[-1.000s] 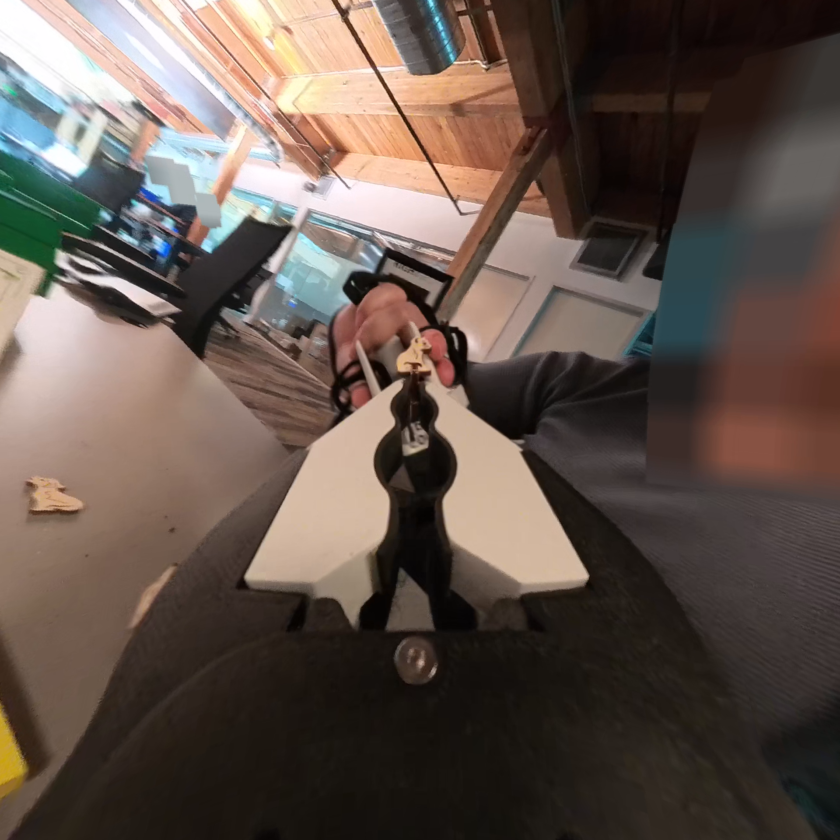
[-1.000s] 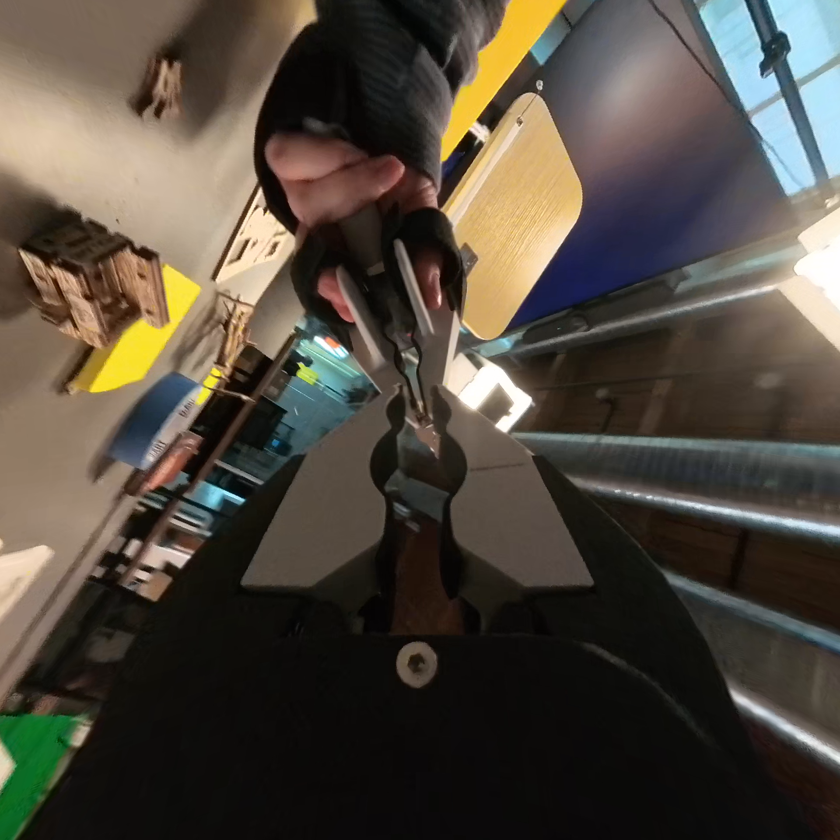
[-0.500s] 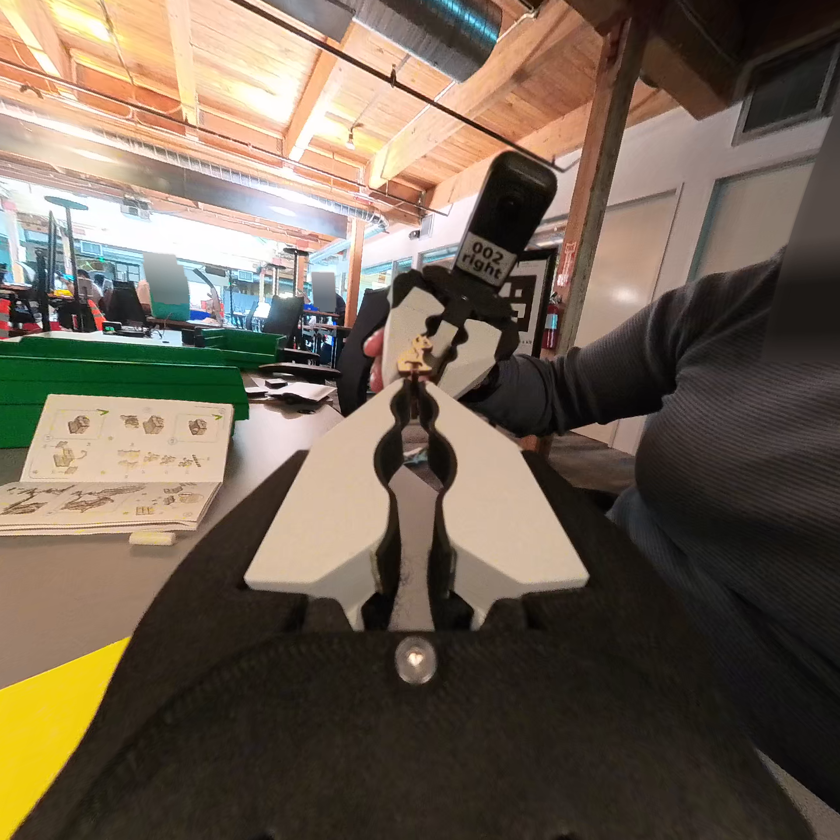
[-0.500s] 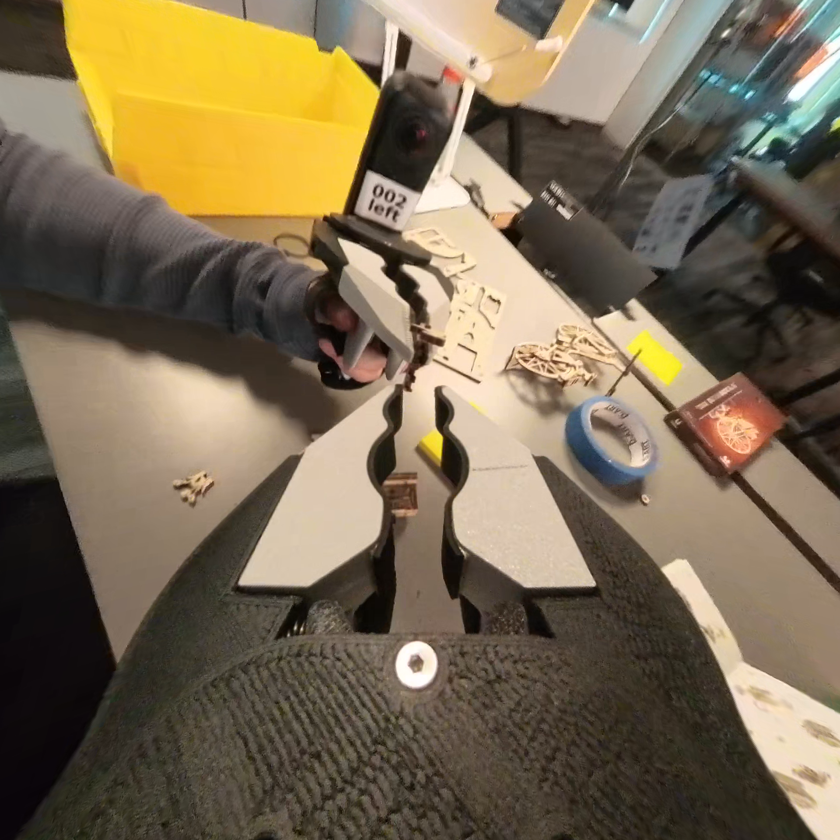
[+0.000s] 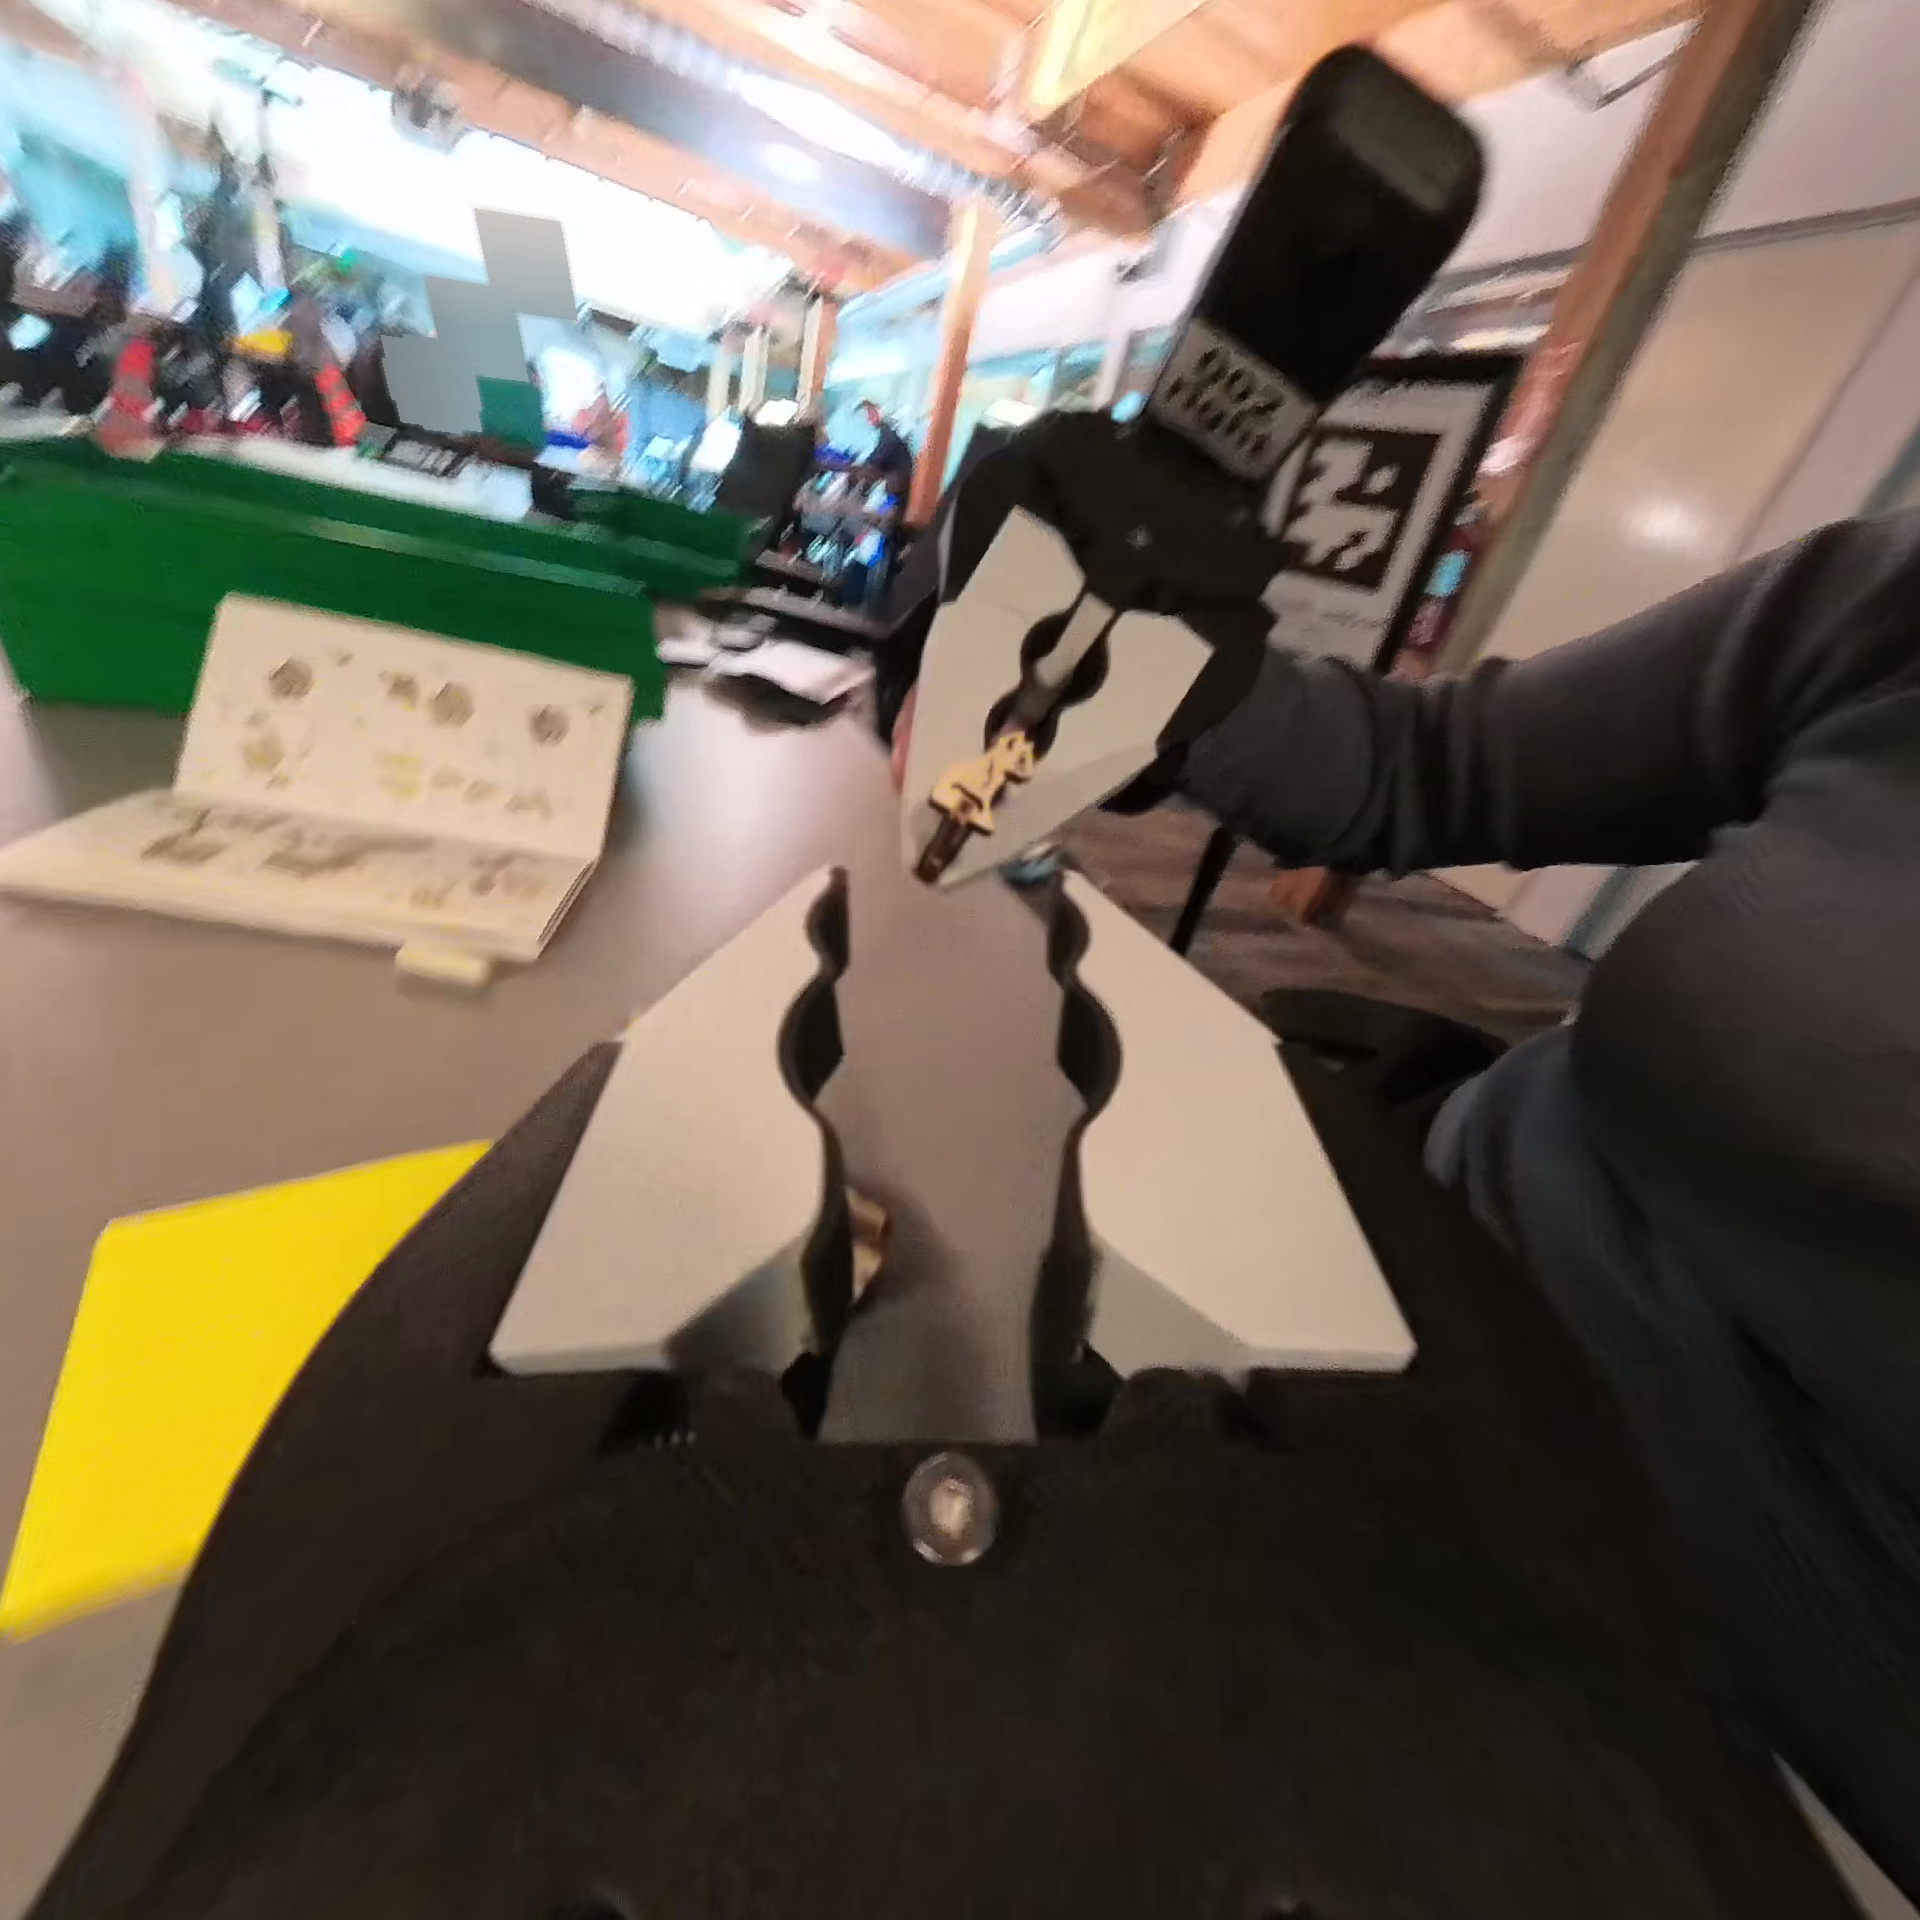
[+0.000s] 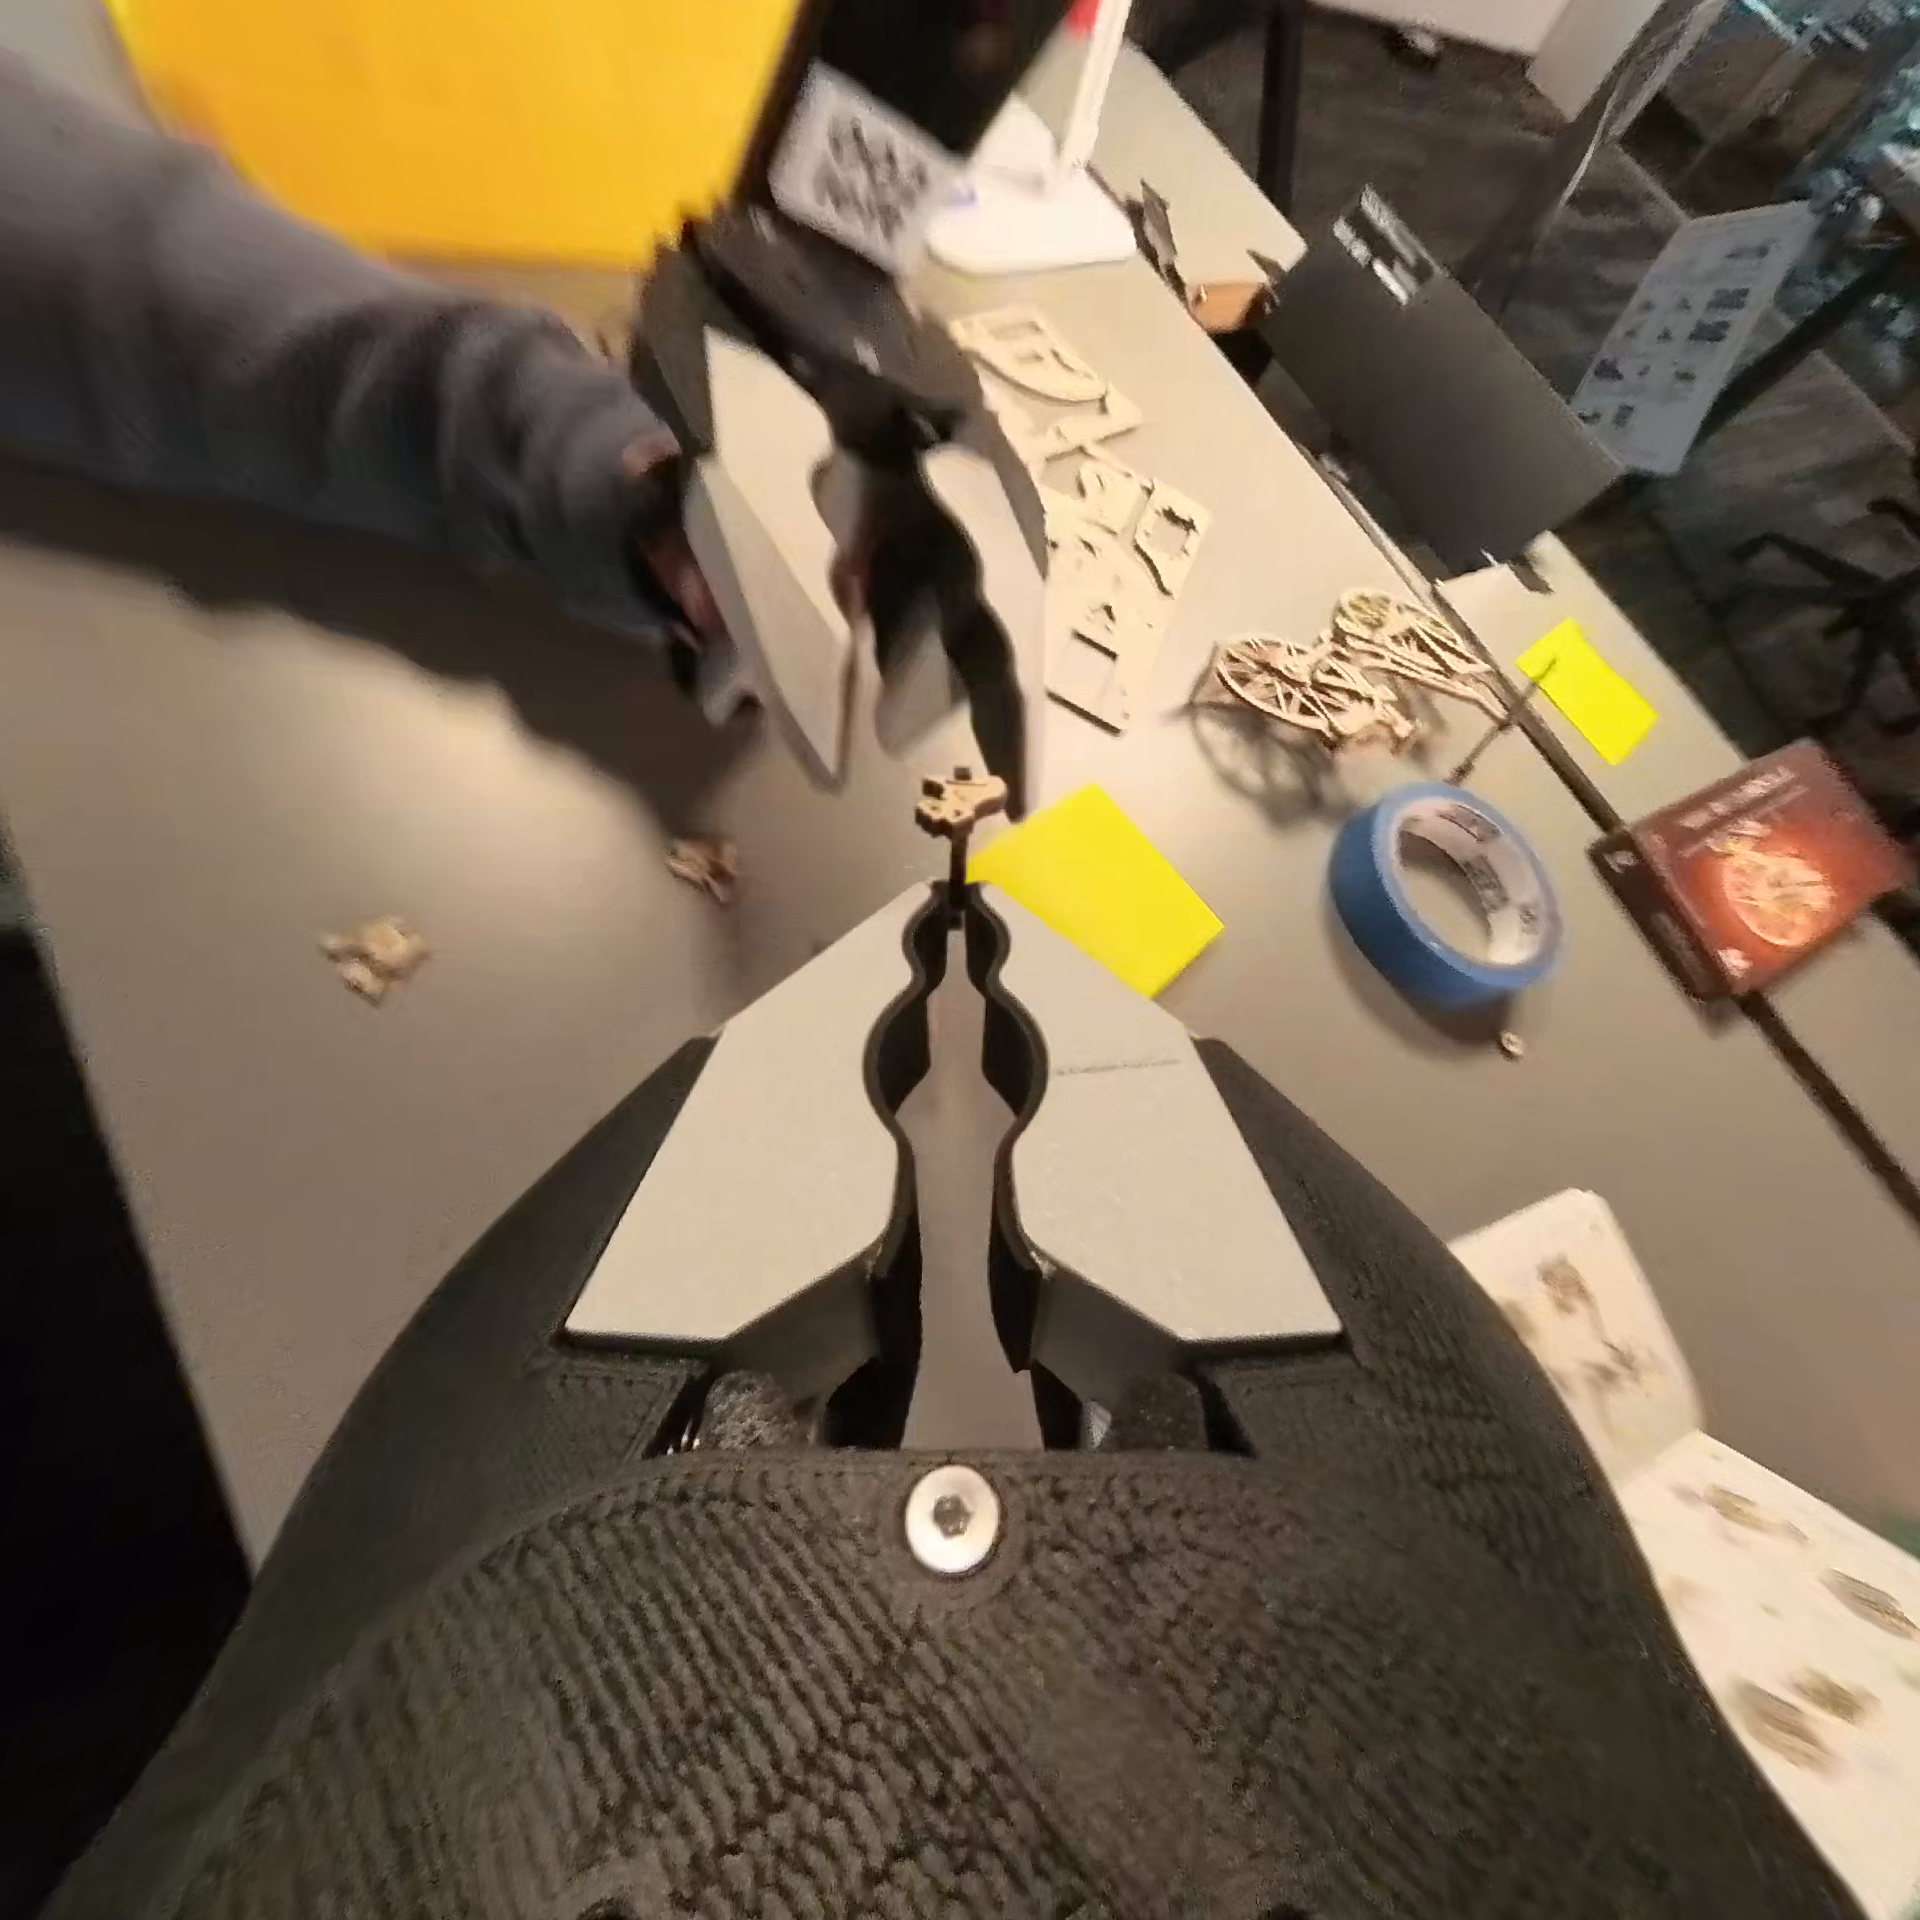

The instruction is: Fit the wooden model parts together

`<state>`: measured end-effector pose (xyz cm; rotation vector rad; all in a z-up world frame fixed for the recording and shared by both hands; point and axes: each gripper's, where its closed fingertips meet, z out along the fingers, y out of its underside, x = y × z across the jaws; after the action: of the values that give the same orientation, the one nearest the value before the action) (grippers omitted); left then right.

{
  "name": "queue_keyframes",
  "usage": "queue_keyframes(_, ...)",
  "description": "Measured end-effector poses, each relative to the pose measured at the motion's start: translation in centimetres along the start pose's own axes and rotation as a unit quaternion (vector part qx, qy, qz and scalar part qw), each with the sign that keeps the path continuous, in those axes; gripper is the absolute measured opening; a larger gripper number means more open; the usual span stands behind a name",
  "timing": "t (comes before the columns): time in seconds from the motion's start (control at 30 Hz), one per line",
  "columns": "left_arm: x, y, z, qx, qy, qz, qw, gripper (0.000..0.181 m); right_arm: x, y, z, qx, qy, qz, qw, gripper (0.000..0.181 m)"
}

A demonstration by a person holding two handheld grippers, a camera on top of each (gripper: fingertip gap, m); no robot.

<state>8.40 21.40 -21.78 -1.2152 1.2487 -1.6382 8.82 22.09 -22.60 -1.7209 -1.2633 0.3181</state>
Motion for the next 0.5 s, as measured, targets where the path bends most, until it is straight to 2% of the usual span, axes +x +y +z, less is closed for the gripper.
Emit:
queue_keyframes(0.07,-0.3,1.6,-0.6,-0.053,-0.040,0.014,0.998,0.049,0.4,2.1,0.2,-0.038,0.007,-0.068,0.997,0.000)
queue_keyframes(0.13,-0.4,3.8,-0.9,-0.130,-0.076,0.065,0.986,0.056,0.2,3.7,0.8,-0.072,-0.005,-0.147,0.987,0.000)
queue_keyframes(0.23,-1.3,7.0,-1.1,-0.253,-0.105,0.139,0.952,0.064,-0.6,4.1,1.9,-0.083,-0.043,-0.262,0.961,0.001)
queue_keyframes(0.3,-2.1,8.7,-1.1,-0.305,-0.103,0.160,0.933,0.066,-1.1,4.3,2.5,-0.085,-0.072,-0.331,0.937,0.001)
queue_keyframes(0.4,-2.9,9.8,-0.9,-0.333,-0.080,0.159,0.926,0.064,-1.8,4.8,3.0,-0.093,-0.120,-0.396,0.906,0.000)
queue_keyframes(0.5,-3.1,9.9,-0.5,-0.339,-0.051,0.161,0.926,0.059,-2.2,5.2,3.2,-0.097,-0.151,-0.421,0.889,0.000)
